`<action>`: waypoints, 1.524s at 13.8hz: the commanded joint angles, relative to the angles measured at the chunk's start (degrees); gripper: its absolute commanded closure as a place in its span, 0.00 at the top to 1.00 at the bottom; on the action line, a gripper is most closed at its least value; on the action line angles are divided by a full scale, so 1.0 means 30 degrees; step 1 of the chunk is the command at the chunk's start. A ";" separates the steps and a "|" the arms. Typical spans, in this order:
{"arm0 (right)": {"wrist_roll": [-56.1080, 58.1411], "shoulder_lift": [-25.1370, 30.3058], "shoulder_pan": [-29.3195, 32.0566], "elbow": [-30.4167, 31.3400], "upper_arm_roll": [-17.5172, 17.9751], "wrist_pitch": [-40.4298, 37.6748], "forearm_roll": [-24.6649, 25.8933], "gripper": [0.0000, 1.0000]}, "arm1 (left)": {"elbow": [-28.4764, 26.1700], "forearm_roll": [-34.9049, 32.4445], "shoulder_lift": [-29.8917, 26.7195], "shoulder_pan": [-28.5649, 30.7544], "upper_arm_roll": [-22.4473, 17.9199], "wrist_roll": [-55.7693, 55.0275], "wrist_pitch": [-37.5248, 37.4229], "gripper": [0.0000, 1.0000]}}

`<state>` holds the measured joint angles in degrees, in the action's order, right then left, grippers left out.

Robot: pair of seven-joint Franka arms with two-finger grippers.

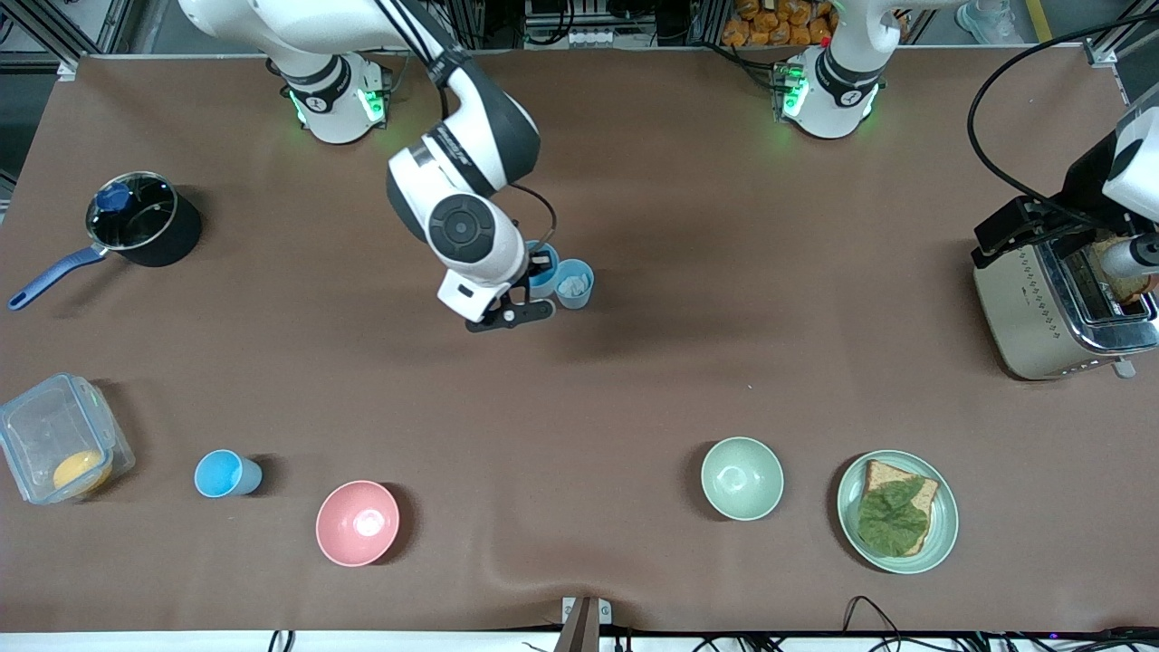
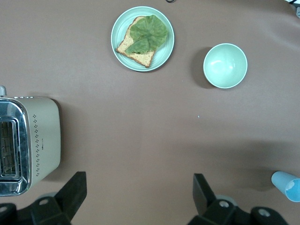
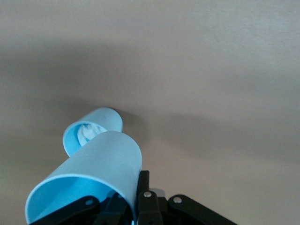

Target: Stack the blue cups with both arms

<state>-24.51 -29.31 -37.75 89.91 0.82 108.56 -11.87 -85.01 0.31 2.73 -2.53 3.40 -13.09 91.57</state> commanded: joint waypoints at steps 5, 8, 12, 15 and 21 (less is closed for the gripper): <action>-0.1556 -0.1215 -0.1627 0.0029 -0.0244 0.1314 -0.0263 0.00 | -0.0082 0.0306 0.0027 0.0346 0.0010 0.0204 -0.0229 1.00; -0.1586 -0.1303 -0.1803 0.0468 -0.0244 0.1372 -0.0263 0.00 | -0.0082 0.0306 -0.0002 0.0317 0.0010 0.0204 -0.0229 1.00; -0.2435 -0.1158 -0.1745 0.0294 -0.0244 0.1255 -0.0263 1.00 | -0.0082 0.0306 0.0056 0.0317 0.0069 0.0204 -0.0229 1.00; -0.1968 -0.0108 -0.0724 0.0205 -0.0331 0.0441 -0.0234 1.00 | -0.0053 0.0306 0.0085 0.0346 0.0069 0.0204 -0.0229 1.00; 0.4171 0.3495 0.5015 0.0175 -0.0709 -0.3574 0.0116 1.00 | 0.0094 -0.0279 0.0085 0.0288 0.0069 0.0233 -0.0229 1.00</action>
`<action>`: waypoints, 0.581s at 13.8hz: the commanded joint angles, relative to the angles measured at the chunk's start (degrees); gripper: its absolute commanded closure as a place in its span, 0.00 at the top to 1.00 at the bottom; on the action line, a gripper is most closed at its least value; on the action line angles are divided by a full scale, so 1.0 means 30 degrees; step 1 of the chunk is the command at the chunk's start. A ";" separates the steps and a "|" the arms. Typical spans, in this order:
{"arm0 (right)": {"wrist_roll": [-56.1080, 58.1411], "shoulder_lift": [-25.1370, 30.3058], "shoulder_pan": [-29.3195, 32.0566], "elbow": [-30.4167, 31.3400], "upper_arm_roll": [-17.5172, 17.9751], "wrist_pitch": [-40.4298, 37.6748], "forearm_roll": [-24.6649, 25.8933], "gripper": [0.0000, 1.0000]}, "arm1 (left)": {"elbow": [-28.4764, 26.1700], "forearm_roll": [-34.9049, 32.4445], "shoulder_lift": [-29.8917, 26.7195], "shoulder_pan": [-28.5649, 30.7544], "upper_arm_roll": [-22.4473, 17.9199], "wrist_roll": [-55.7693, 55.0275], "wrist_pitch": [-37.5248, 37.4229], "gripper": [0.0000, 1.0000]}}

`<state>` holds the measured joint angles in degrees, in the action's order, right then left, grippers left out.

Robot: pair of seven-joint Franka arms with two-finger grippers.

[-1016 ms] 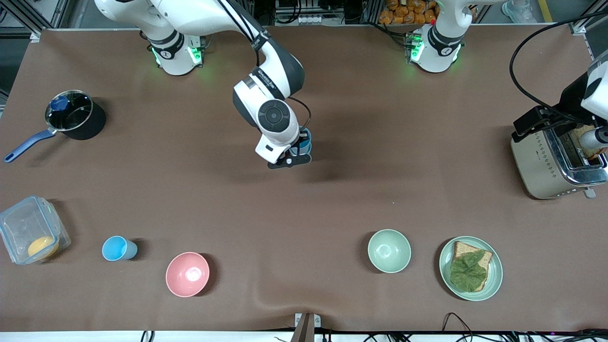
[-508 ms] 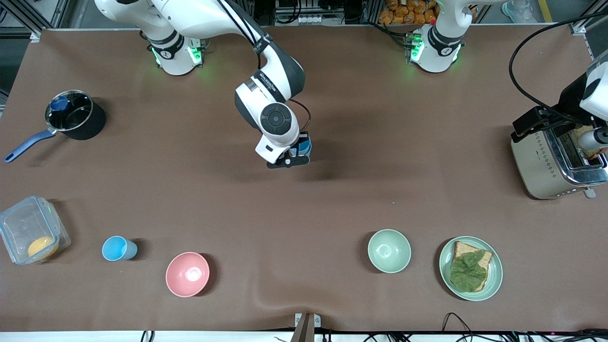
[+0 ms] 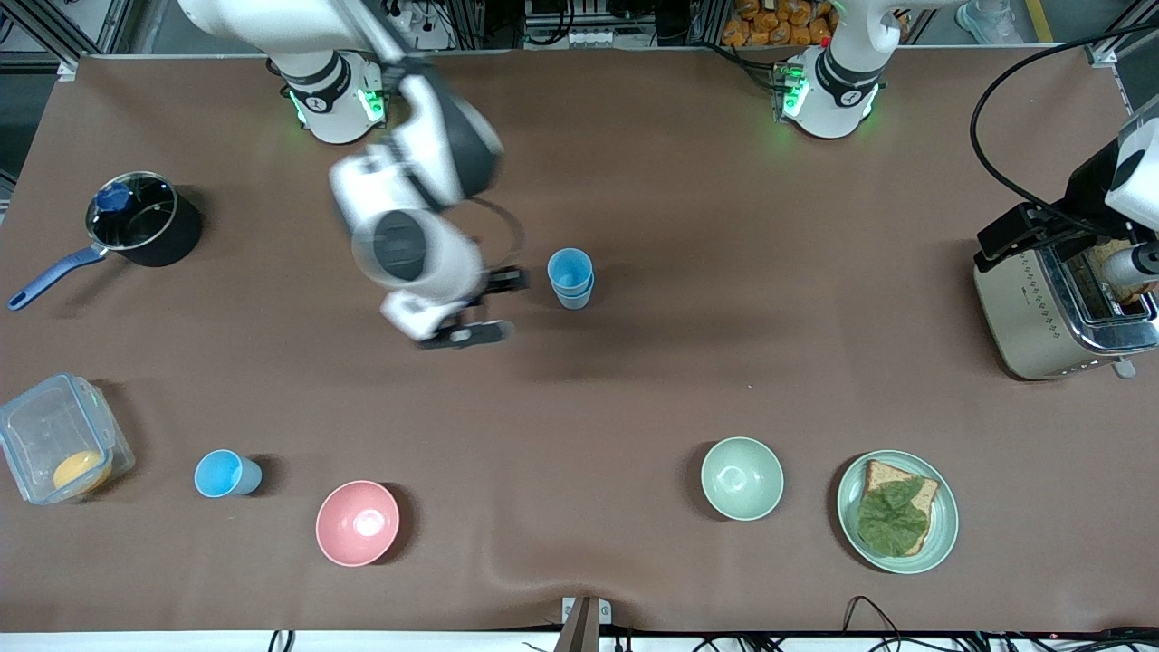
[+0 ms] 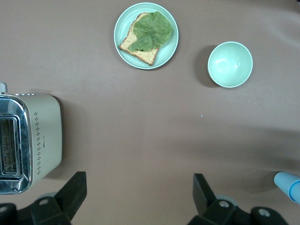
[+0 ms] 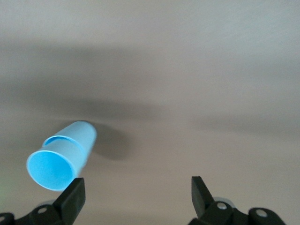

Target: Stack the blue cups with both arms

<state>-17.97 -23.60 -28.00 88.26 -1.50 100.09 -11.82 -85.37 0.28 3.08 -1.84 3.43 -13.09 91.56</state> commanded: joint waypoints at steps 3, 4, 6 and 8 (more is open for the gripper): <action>0.5774 0.4018 0.4548 0.0958 -0.0934 -0.2421 0.0538 1.00 | 0.0245 -0.0298 -0.0030 0.0029 0.0087 0.0233 -0.0226 1.00; 0.6189 0.5043 0.5487 0.1018 -0.0935 -0.2947 0.1236 1.00 | 0.0245 -0.0298 -0.0030 0.0058 0.0087 0.0233 -0.0226 1.00; 0.6164 0.6686 0.6284 0.0902 -0.0876 -0.4148 0.3109 1.00 | 0.0245 -0.0298 -0.0030 -0.0059 0.0087 0.0204 -0.0256 1.00; 0.6192 0.7511 0.7190 0.0668 -0.0701 -0.5290 0.3558 1.00 | 0.0245 -0.0298 -0.0030 -0.0088 0.0116 0.0204 -0.0256 1.00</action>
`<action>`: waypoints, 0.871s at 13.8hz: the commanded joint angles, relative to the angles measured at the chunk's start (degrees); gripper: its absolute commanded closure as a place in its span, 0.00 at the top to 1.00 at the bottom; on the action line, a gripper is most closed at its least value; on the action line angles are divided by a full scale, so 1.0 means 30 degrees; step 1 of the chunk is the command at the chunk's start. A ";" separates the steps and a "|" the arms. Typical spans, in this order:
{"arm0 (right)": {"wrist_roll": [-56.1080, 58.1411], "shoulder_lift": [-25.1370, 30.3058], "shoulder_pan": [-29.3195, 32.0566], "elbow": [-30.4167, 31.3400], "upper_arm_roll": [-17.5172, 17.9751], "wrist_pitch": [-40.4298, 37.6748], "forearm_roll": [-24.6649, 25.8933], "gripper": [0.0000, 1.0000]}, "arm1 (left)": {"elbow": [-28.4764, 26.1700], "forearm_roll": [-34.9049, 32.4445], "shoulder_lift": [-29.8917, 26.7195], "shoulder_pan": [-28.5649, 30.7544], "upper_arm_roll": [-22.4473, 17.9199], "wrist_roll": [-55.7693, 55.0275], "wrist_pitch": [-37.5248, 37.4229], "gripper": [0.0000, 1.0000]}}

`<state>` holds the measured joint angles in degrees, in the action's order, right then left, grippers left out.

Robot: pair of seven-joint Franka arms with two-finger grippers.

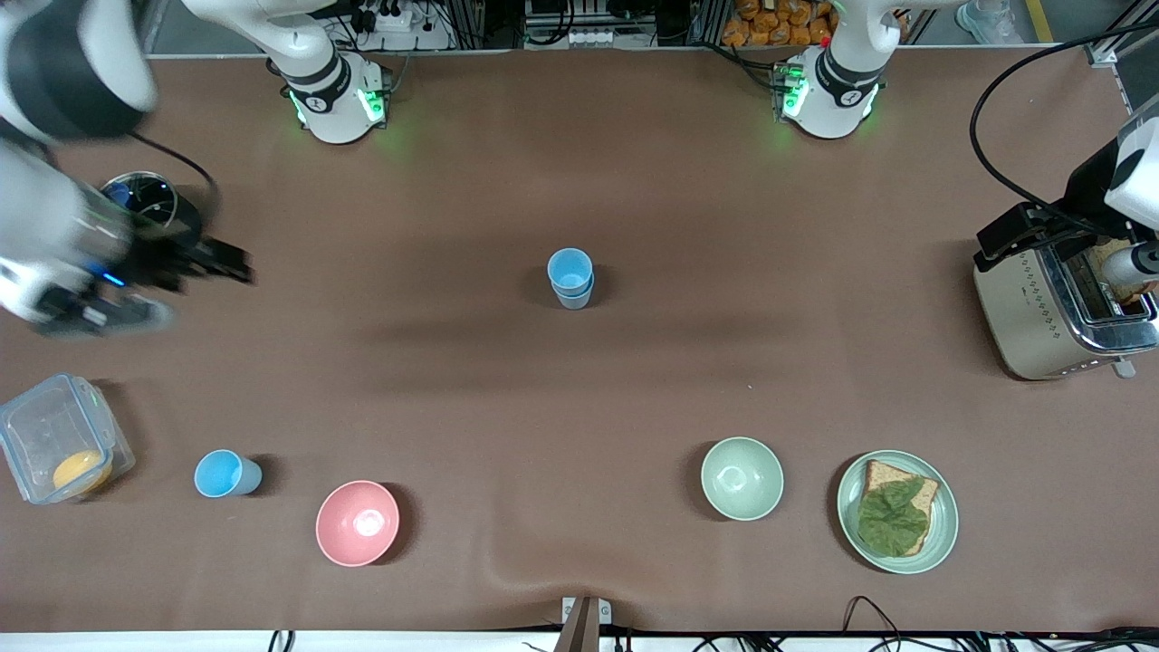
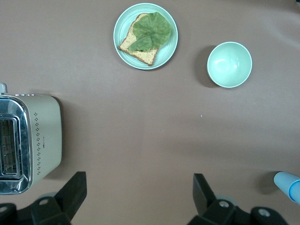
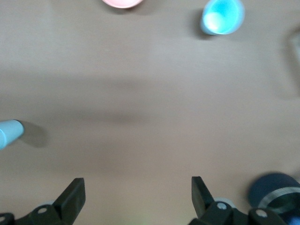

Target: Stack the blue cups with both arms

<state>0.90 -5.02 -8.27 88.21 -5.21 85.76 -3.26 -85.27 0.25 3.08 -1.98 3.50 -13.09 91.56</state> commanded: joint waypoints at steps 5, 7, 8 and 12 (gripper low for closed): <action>0.2278 0.2551 0.2608 0.0509 0.1035 -0.1428 0.0823 1.00 | 0.0212 -0.0260 -0.0059 0.0016 0.0122 0.0233 -0.0256 1.00; 0.2221 0.2581 0.2932 0.0538 0.1092 -0.1547 0.1201 1.00 | 0.0212 -0.0259 -0.0059 0.0016 0.0122 0.0233 -0.0256 1.00; 0.2162 0.2581 0.2903 0.0567 0.1093 -0.1547 0.1378 1.00 | 0.0212 -0.0230 -0.0059 0.0016 0.0122 0.0233 -0.0256 1.00; 0.2162 0.2582 0.3078 0.0714 0.1064 -0.1256 0.1526 1.00 | 0.0212 -0.0143 -0.0059 0.0045 0.0123 0.0204 -0.0344 1.00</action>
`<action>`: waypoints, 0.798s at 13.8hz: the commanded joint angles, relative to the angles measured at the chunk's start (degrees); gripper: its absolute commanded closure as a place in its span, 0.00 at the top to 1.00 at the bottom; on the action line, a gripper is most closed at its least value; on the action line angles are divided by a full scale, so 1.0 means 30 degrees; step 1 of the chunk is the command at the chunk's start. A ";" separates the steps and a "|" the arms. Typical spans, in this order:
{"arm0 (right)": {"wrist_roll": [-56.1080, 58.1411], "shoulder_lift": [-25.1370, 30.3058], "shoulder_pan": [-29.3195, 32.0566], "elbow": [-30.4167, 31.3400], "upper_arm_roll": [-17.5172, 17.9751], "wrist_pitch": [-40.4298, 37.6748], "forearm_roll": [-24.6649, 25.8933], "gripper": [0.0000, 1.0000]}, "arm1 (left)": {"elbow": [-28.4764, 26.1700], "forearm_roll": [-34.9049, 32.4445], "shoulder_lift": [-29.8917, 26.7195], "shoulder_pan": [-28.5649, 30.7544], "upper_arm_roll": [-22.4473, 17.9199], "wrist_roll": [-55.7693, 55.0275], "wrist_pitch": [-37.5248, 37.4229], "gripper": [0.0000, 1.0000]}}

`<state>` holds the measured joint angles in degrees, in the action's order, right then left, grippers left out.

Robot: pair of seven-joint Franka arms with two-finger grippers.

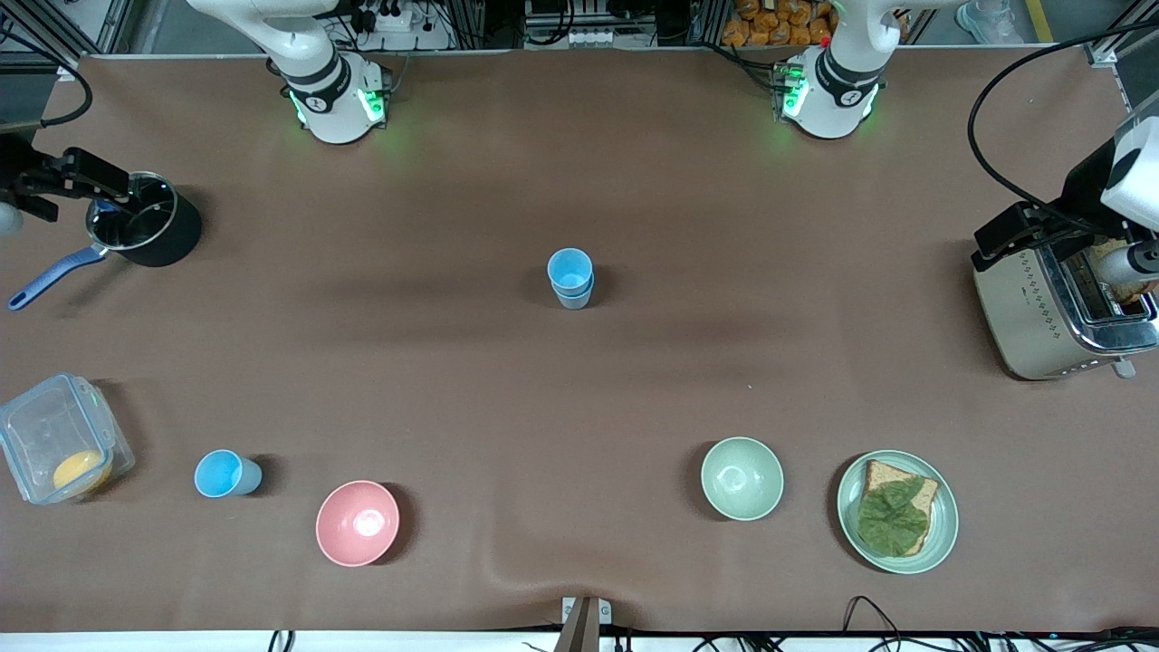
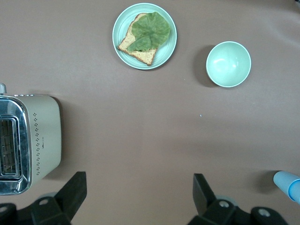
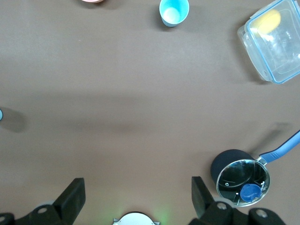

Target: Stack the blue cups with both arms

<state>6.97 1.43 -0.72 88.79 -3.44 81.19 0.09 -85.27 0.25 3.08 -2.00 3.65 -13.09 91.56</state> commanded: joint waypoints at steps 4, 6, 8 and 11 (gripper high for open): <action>0.0168 0.0079 0.0532 0.0548 0.0472 0.0475 0.0499 1.00 | 0.0210 -0.0258 -0.0029 -0.0035 0.0072 0.0204 -0.0344 1.00; 0.0109 0.0021 0.0561 0.0635 0.0472 0.0300 0.0470 1.00 | 0.0181 -0.0288 -0.0029 -0.0152 0.0072 0.0291 -0.0344 1.00; 0.0080 0.0050 0.0707 0.0987 0.0472 0.0241 0.0440 1.00 | 0.0181 -0.0288 -0.0029 -0.0153 0.0072 0.1661 -0.0373 1.00; 0.0080 0.0020 0.1030 0.1163 0.0472 -0.0023 0.0236 1.00 | 0.0180 -0.0288 0.0175 -0.0182 0.0072 0.1874 -0.0636 1.00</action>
<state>6.97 1.05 0.54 91.55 -3.39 81.57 0.46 -85.31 0.25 3.13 -2.39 3.77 -8.80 90.95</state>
